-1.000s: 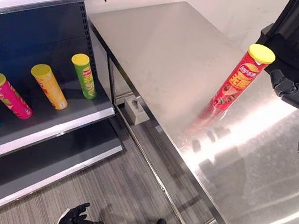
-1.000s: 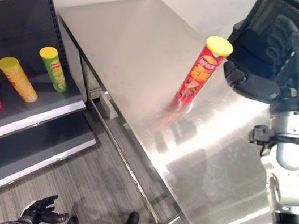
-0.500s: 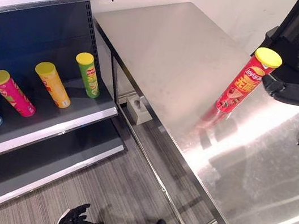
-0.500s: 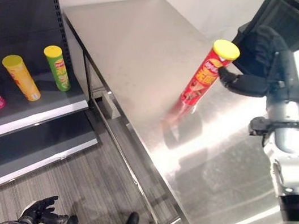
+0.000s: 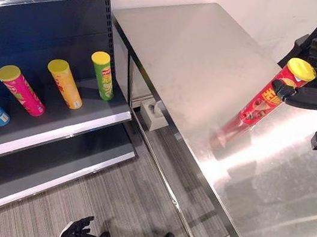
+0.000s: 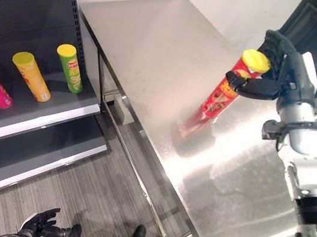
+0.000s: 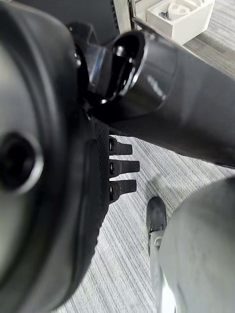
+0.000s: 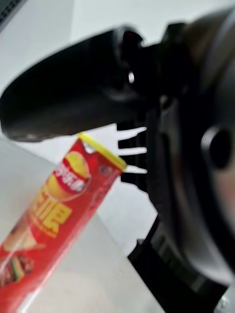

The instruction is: Put the goods on the table back onto the shelves and tidy them up.

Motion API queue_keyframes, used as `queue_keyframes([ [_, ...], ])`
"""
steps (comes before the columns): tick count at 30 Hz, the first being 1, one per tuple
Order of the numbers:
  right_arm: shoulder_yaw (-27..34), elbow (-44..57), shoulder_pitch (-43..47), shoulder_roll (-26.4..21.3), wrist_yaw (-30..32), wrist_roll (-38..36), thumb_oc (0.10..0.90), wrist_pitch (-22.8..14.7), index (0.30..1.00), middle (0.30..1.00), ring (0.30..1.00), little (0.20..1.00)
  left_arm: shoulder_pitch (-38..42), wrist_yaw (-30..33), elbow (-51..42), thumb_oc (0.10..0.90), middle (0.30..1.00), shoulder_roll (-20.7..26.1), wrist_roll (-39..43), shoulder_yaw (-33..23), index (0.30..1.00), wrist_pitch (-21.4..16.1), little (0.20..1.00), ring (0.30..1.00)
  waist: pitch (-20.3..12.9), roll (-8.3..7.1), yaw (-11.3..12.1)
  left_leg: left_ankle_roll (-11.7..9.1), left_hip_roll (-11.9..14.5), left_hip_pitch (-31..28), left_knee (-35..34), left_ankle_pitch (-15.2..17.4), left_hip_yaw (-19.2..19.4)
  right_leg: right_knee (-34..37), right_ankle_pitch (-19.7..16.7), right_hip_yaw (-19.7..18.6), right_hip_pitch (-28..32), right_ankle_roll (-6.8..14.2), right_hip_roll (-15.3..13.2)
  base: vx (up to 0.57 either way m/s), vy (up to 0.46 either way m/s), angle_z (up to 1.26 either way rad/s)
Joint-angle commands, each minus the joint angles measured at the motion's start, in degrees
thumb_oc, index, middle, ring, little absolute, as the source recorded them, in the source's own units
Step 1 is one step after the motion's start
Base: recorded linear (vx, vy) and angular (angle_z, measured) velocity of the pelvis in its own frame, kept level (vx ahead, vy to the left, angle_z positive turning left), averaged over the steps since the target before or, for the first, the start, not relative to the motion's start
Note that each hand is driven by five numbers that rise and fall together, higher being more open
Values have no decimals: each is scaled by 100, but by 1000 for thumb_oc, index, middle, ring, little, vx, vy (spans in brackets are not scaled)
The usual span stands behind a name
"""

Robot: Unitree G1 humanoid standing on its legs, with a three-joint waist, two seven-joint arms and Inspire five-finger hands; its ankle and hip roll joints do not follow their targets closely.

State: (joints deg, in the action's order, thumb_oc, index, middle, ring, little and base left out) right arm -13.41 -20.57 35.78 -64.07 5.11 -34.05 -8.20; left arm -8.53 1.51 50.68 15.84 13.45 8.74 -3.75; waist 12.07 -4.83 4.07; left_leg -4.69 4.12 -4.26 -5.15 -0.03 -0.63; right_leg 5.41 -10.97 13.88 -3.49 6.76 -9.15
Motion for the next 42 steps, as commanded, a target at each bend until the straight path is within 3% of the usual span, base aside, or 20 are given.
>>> queue_keyframes([
  [1, -46, -168, 1290, -400, 263, 7, 800, -349, 900, 900, 900, 900, 94, -55, -13, 800, 900, 270, 69, 265, 900, -249, 900, 900, -140, -225, 112, 19, -118, 190, 15, 322, 120, -41, 654, 181, 420, 555, -279, 0, 0, 0],
  [6, -586, -639, 1854, -416, 214, 32, 800, -243, 900, 900, 900, 900, 130, -29, 0, 800, 900, 306, 93, 296, 900, -248, 900, 900, -120, -244, 132, 4, -110, 218, 15, 304, 121, -41, 658, 182, 394, 555, -272, 0, 0, 0],
  [15, -956, -1056, 2316, -167, 171, -208, 800, -135, 900, 900, 900, 900, 129, -10, 91, 800, 900, 301, 136, 348, 900, -222, 900, 900, -93, -269, 158, 8, -96, 237, 15, 297, 102, -41, 655, 166, 371, 545, -253, 0, 0, 0],
  [28, -1193, -1985, 2769, 249, 86, -613, 800, 122, 900, 900, 900, 900, 186, 14, 194, 800, 900, 292, 187, 448, 900, -170, 900, 900, -63, -282, 190, 0, -100, 237, 15, 300, 90, -41, 670, 199, 396, 524, -242, 0, 0, 0],
  [42, -1325, -2334, 3134, 621, 30, -923, 800, 202, 900, 900, 900, 900, 228, 10, 257, 800, 900, 301, 281, 473, 900, -125, 900, 900, -24, -309, 239, 10, -106, 254, 15, 294, 65, -41, 664, 175, 353, 520, -230, 0, 0, 0],
])
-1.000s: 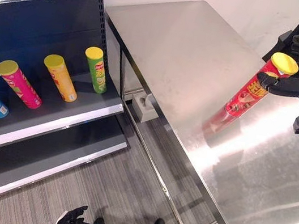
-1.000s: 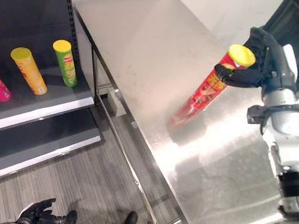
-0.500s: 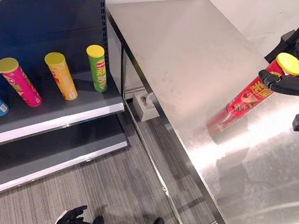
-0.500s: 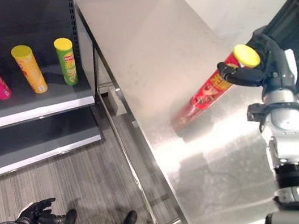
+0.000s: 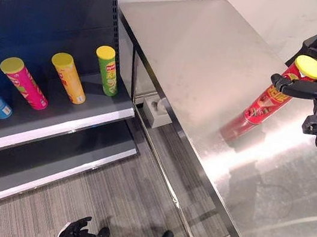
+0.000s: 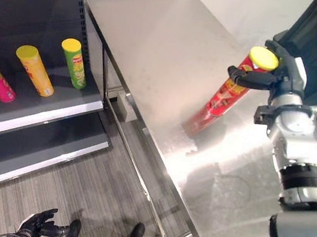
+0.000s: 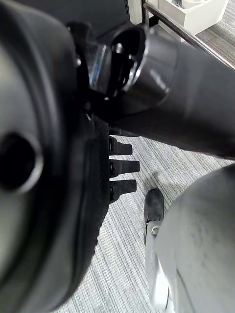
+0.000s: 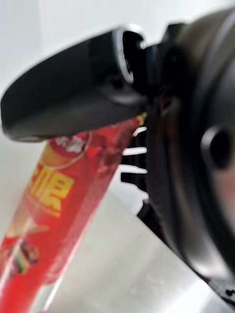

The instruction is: Put the goods on the table back onto the shelves and tidy them up.

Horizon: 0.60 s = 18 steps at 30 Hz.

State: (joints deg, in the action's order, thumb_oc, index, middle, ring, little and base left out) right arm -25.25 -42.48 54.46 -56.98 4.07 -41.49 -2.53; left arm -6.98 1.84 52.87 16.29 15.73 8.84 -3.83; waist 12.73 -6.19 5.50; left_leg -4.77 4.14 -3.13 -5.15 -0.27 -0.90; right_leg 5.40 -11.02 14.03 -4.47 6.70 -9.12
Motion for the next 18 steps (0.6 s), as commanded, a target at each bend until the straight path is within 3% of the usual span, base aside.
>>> queue_keyframes([
  [1, -156, -175, 1285, -76, 131, -188, 800, -354, 900, 900, 900, 900, 77, -27, 39, 800, 900, 259, 50, 465, 900, -117, 900, 900, -87, -176, 98, 19, -108, 139, 15, 321, 92, -40, 670, 157, 454, 525, -232, 0, 0, 0],
  [2, -180, -326, 1367, 0, 113, -227, 800, -317, 900, 900, 900, 900, 82, -18, 29, 800, 900, 274, 68, 479, 900, -107, 900, 900, -83, -184, 114, 18, -103, 127, 15, 323, 90, -40, 677, 155, 469, 518, -224, 0, 0, 0],
  [3, -188, -371, 1393, 23, 111, -247, 736, -309, 804, 804, 804, 804, 87, -16, 39, 800, 900, 274, 63, 488, 900, -106, 900, 900, -83, -189, 120, 19, -106, 122, 15, 327, 90, -40, 677, 157, 471, 518, -224, 0, -1, -3],
  [5, -212, -471, 1445, 70, 85, -293, 400, -267, 300, 300, 300, 300, 117, -4, 80, 800, 900, 276, 77, 473, 900, -107, 900, 900, -81, -195, 125, 16, -103, 123, 15, 323, 91, -40, 679, 163, 475, 519, -226, 0, 0, 0],
  [14, -171, -400, 1429, 83, 81, -331, 400, -277, 300, 300, 300, 300, 95, 9, 48, 800, 900, 271, 123, 438, 900, -88, 900, 900, -106, -199, 114, 18, -114, 99, 15, 336, 82, -40, 680, 185, 518, 532, -238, 0, 0, 0],
  [18, 25, 99, 1182, 27, 173, -318, 400, -393, 300, 300, 300, 300, 104, 41, 9, 800, 900, 279, 133, 349, 900, -77, 900, 900, -125, -187, 83, 27, -118, 91, 15, 340, 73, -40, 671, 183, 540, 540, -254, 0, 0, 0],
])
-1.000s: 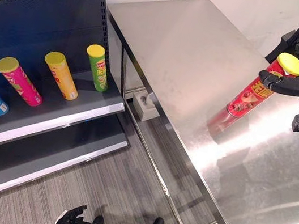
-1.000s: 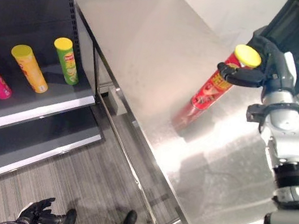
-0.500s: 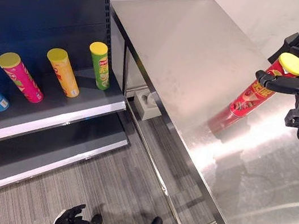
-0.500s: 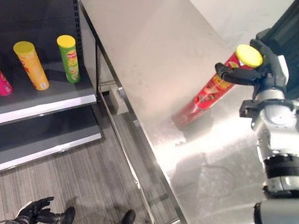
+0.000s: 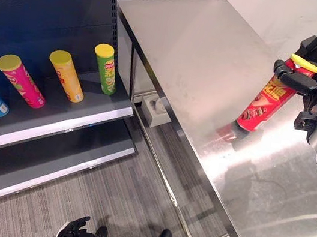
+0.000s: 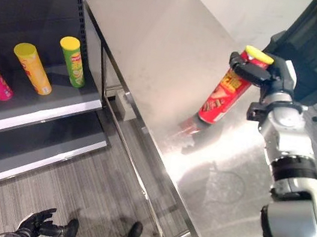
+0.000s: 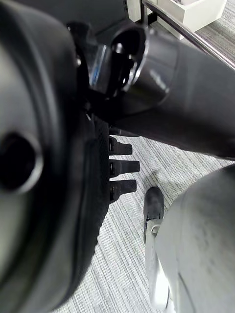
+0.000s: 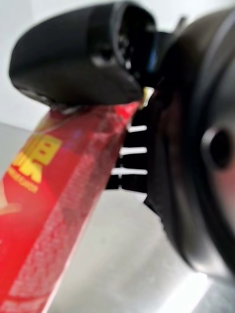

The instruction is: Put the goods on the table back onto the shelves and tidy them up.

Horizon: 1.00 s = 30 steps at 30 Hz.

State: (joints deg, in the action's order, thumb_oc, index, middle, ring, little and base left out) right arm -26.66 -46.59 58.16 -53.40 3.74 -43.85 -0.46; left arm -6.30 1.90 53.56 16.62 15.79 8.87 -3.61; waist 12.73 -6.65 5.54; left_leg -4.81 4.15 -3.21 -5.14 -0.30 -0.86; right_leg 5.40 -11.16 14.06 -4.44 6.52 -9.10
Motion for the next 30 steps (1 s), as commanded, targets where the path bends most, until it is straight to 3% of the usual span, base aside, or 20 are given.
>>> queue_keyframes([
  [1, 190, 528, 783, -332, 213, -76, 400, -597, 300, 300, 300, 300, 34, 35, -59, 800, 900, 256, 126, 350, 900, -98, 900, 900, -127, -148, 85, 31, -120, 98, 14, 342, 68, -40, 686, 181, 537, 559, -256, 0, 0, 0],
  [5, 709, 1476, 134, -365, 325, -123, 400, -833, 300, 300, 300, 300, 3, 46, -138, 800, 900, 243, 110, 245, 900, -87, 900, 900, -137, -133, 61, 69, -156, 89, 14, 363, 60, -40, 655, 186, 543, 592, -307, -20, 38, 1],
  [8, 1524, 2614, -672, -270, 517, -29, 400, -1228, 300, 300, 300, 300, -19, 74, -278, 800, 900, 211, 16, 131, 900, -104, 900, 900, -131, -84, 46, 146, -257, 101, 14, 403, 58, -40, 559, 193, 502, 667, -413, -37, 75, 5],
  [10, 1589, 2663, -750, -262, 533, -10, 400, -1216, 300, 300, 300, 300, -25, 75, -283, 800, 900, 235, 16, 146, 900, -102, 900, 900, -138, -104, 67, 148, -261, 102, 14, 402, 59, -40, 558, 191, 500, 669, -417, -28, 54, 5],
  [11, 2073, 3310, -1113, -69, 633, 166, 400, -1464, 300, 300, 300, 300, -42, 60, -353, 800, 900, 200, -62, 83, 900, -125, 900, 900, -130, -47, 102, 228, -384, 130, 14, 433, 62, -40, 453, 178, 440, 741, -536, -59, 107, 1],
  [13, 2300, 3695, -1304, 91, 656, 310, 400, -1585, 300, 300, 300, 300, -65, 37, -401, 800, 900, 215, -129, 36, 900, -143, 900, 900, -125, -2, 149, 280, -446, 140, 14, 448, 65, -106, 401, 212, 402, 773, -618, -106, 109, 0],
  [15, 2430, 4280, -1457, 344, 604, 464, 400, -1740, 300, 300, 300, 300, -77, 40, -455, 800, 900, 265, -141, -58, 900, -164, 900, 900, -20, 120, 210, 373, -454, 160, 14, 391, 98, -708, 527, 157, 195, 753, -667, -149, 72, -3],
  [16, 2454, 4313, -1490, 355, 613, 476, 400, -1729, 300, 300, 300, 300, -81, 39, -458, 800, 900, 274, -143, -57, 900, -162, 900, 900, -22, 111, 222, 373, -455, 159, 14, 393, 105, -771, 563, 140, 162, 752, -676, -137, 43, -5],
  [18, 2595, 4894, -1787, 485, 492, 629, 400, -1773, 300, 300, 300, 300, -53, 23, -527, 800, 900, 352, -128, -129, 900, -158, 900, 900, 25, 252, 144, 443, -421, 230, 14, 255, 1, -1462, 1240, -383, 106, 582, -196, -132, 23, 1],
  [19, 2607, 4905, -1798, 486, 494, 632, 400, -1769, 300, 300, 300, 300, -50, 23, -528, 800, 900, 356, -129, -126, 900, -157, 900, 900, 17, 248, 151, 443, -422, 252, 14, 234, 5, -1468, 1225, -388, 79, 577, -197, -95, -5, 13],
  [22, 2789, 5321, -2123, 597, 463, 763, 400, -1816, 300, 300, 300, 300, -87, 16, -608, 800, 900, 356, -87, -174, 900, -158, 900, 900, -71, 271, 162, 482, -470, 428, 24, 27, -200, -1838, 1744, -852, 123, 391, 386, -83, -78, 51],
  [23, 2922, 5455, -2214, 764, 450, 797, 400, -1809, 300, 300, 300, 300, -142, -31, -645, 800, 900, 348, -73, -202, 900, -139, 900, 900, -139, 129, 260, 446, -592, 416, 53, -20, -380, -1352, 1818, -818, 489, 182, 470, -42, -311, 71],
  [25, 2828, 5763, -2188, 933, 432, 934, 400, -1832, 300, 300, 300, 300, -288, 22, -579, 800, 900, 130, 203, -405, 900, -126, 900, 900, -152, 19, 508, 209, -490, 662, 203, -183, -581, -427, 1674, -697, 910, 65, 633, -152, -427, 96],
  [28, 2885, 5973, -2305, 870, 343, 963, 400, -1850, 300, 300, 300, 300, -328, 22, -595, 800, 900, 5, 239, -385, 900, -114, 900, 900, -2, 147, 665, -23, -507, 1223, 371, -562, -949, -49, 1645, -162, 1059, -49, 717, -320, -222, 127],
  [29, 3009, 6122, -2493, 756, 363, 1151, 400, -1839, 300, 300, 300, 300, -285, 10, -634, 800, 900, -18, 230, -387, 900, -116, 900, 900, 94, 210, 601, -72, -379, 1450, 549, -578, -401, -51, 1624, 156, 1039, -65, 611, -366, 20, 181],
  [30, 3050, 6199, -2585, 775, 356, 1189, 400, -1827, 300, 300, 300, 300, -302, -14, -680, 800, 900, -14, 189, -383, 900, -107, 900, 900, 94, 240, 577, -54, -250, 1502, 672, -541, -152, -44, 1559, 278, 980, -47, 550, -282, 75, 286],
])
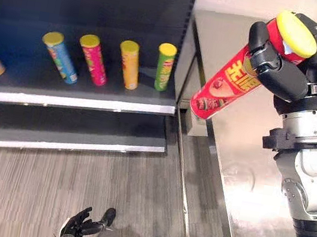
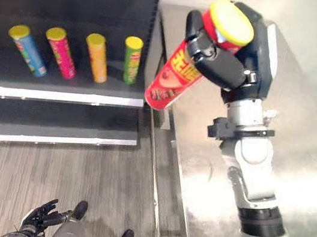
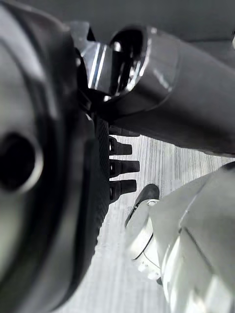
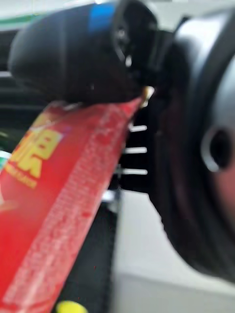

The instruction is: Put the goods on the table back onto the shelves and tidy them up.

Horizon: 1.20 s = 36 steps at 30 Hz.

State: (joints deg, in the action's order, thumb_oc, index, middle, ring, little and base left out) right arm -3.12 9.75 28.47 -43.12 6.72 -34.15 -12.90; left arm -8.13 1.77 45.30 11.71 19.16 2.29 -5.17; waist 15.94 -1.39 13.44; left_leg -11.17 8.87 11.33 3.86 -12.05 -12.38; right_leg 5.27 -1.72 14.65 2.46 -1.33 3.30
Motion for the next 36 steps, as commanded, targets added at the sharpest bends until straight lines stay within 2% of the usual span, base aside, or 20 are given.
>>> queue_keyframes([
  [1, 729, 618, 302, -216, 58, 262, 400, -575, 300, 300, 300, 300, -146, -13, 146, 800, 900, 478, -182, 272, 900, 54, 900, 900, -239, -270, -229, 581, -627, 10, -176, 678, 1051, -28, 573, 305, 269, 745, -736, -232, 221, 219],
  [2, 793, 778, 91, -192, 55, 507, 400, -558, 300, 300, 300, 300, -142, -3, 206, 800, 900, 489, -296, 239, 900, 45, 900, 900, -221, -252, -374, 484, -204, -267, -20, 875, 986, -43, 410, 537, 258, 805, -1021, -225, 497, 160],
  [3, 743, 871, -52, -118, -14, 628, 400, -537, 300, 300, 300, 300, -125, 52, 266, 800, 900, 492, -382, 228, 900, 23, 900, 900, -273, -215, -583, 342, 530, -576, 57, 852, 1058, -86, 320, 708, 179, 910, -1352, -183, 777, 79],
  [4, 683, 907, -146, -91, -67, 768, 400, -464, 300, 300, 300, 300, -133, 79, 247, 800, 900, 495, -466, 238, 900, 9, 900, 900, -351, -125, -722, 143, 925, -769, 75, 678, 1074, -111, 263, 792, 198, 1019, -1552, -54, 916, 107],
  [5, 573, 981, -203, -67, -138, 866, 400, -367, 300, 300, 300, 300, -156, 98, 223, 800, 900, 498, -511, 278, 900, -6, 900, 900, -428, 22, -816, -58, 1018, -1009, -12, 702, 902, -179, 218, 746, 204, 1127, -1688, 54, 754, 110],
  [7, 650, 1129, -369, -38, -220, 978, 400, -281, 300, 300, 300, 300, -149, 51, 157, 800, 900, 504, -590, 349, 900, 7, 900, 900, -528, 142, -901, -76, 849, -1111, -270, 1073, 878, -211, 46, 799, 230, 1284, -1967, 46, 748, 31],
  [9, 624, 1274, -519, 292, -213, 1506, 400, -164, 300, 300, 300, 300, -65, -3, 76, 800, 900, 765, -969, 416, 900, -47, 900, 900, -521, 121, -927, 383, -30, -1167, -461, 1629, 1047, -331, -861, 757, -116, 1628, -2929, -17, 955, -11],
  [12, 381, 1263, -376, 478, -182, 1637, 400, -181, 300, 300, 300, 300, -84, 39, 131, 800, 900, 890, -1027, 245, 900, -35, 900, 900, -500, 173, -867, 571, -279, -1294, -705, 1576, 1364, -632, -804, 787, -402, 1528, -3081, -54, 595, -34],
  [13, 263, 1323, -375, 464, -227, 1802, 400, -101, 300, 300, 300, 300, -105, 74, 157, 800, 900, 921, -838, 43, 900, -21, 900, 900, -380, 277, -918, 750, -482, -1367, -847, 1486, 1448, -1317, -174, 404, -574, 1214, -2406, -54, 466, -6],
  [14, 242, 1332, -356, 432, -244, 1818, 400, -71, 300, 300, 300, 300, -132, 53, 177, 800, 900, 892, -803, 13, 900, -15, 900, 900, -354, 309, -916, 810, -546, -1367, -852, 1455, 1431, -1479, 49, 294, -648, 1142, -2094, -53, 543, -1],
  [15, 175, 1322, -315, 418, -259, 1811, 400, -83, 300, 300, 300, 300, -140, 51, 215, 800, 900, 872, -758, 17, 900, -4, 900, 900, -327, 321, -905, 852, -603, -1364, -854, 1420, 1438, -1643, 257, 298, -737, 1018, -1761, -20, 161, 15],
  [16, 172, 1317, -305, 415, -258, 1811, 400, -85, 300, 300, 300, 300, -135, 51, 216, 800, 900, 869, -757, 15, 900, -5, 900, 900, -340, 322, -907, 851, -603, -1340, -859, 1401, 1437, -1641, 243, 298, -761, 1009, -1759, -24, 191, -1],
  [17, 1, 1197, -222, 371, -243, 1911, 400, -115, 300, 300, 300, 300, -146, 48, 223, 800, 900, 801, -651, 29, 900, 34, 900, 900, -236, 308, -921, 907, -728, -1346, -836, 1392, 1442, -1813, 581, 263, -962, 852, -1118, -24, 109, -10],
  [18, -5, 1190, -211, 369, -240, 1912, 400, -119, 300, 300, 300, 300, -143, 48, 223, 800, 900, 798, -651, 25, 900, 35, 900, 900, -251, 309, -925, 909, -728, -1317, -840, 1371, 1441, -1793, 554, 266, -983, 848, -1116, -4, 137, -23],
  [19, -101, 1079, -113, 314, -158, 1948, 400, -137, 300, 300, 300, 300, -77, 49, 223, 800, 900, 746, -616, 132, 900, 58, 900, 900, -154, 175, -924, 918, -902, -1301, -791, 1416, 1383, -1352, 660, -20, -853, 703, -690, 37, 31, -14],
  [23, -312, 919, 42, 261, -106, 1962, 400, -99, 300, 300, 300, 300, -176, 6, -77, 800, 900, 533, -353, 216, 900, 9, 900, 900, -157, 62, -867, 924, -1066, -1094, -360, 1601, 1265, -588, 323, -353, -534, 708, -599, 68, 2, 37],
  [26, -247, 896, -61, 177, -124, 1998, 400, -69, 300, 300, 300, 300, -223, -62, -317, 800, 900, 478, -340, 335, 900, 14, 900, 900, -26, 42, -837, 836, -1158, -708, 719, 1921, 1222, -373, 360, -298, -248, 660, -666, 85, 3, 17],
  [29, -249, 830, -118, 155, -77, 2053, 400, -50, 300, 300, 300, 300, -198, -18, -332, 800, 900, 401, -170, 314, 900, 36, 900, 900, 93, 64, -829, 670, -960, -269, 1302, 1902, 1240, -263, 427, -256, -71, 665, -758, 63, 82, 48],
  [33, -179, 784, -258, 206, 18, 2217, 400, 7, 300, 300, 300, 300, -218, -26, -336, 800, 900, 539, -372, 420, 900, 95, 900, 900, -46, 73, -755, 540, -170, -62, 117, 1140, 984, -118, 616, -279, 74, 815, -912, 260, 205, 11],
  [36, -61, 722, -392, 233, 118, 2309, 400, 12, 300, 300, 300, 300, -172, -12, -207, 800, 900, 617, -558, 469, 900, 102, 900, 900, -237, 235, -770, 341, 70, -50, -836, 809, 940, -27, 856, -314, 303, 957, -1023, 319, 286, -14],
])
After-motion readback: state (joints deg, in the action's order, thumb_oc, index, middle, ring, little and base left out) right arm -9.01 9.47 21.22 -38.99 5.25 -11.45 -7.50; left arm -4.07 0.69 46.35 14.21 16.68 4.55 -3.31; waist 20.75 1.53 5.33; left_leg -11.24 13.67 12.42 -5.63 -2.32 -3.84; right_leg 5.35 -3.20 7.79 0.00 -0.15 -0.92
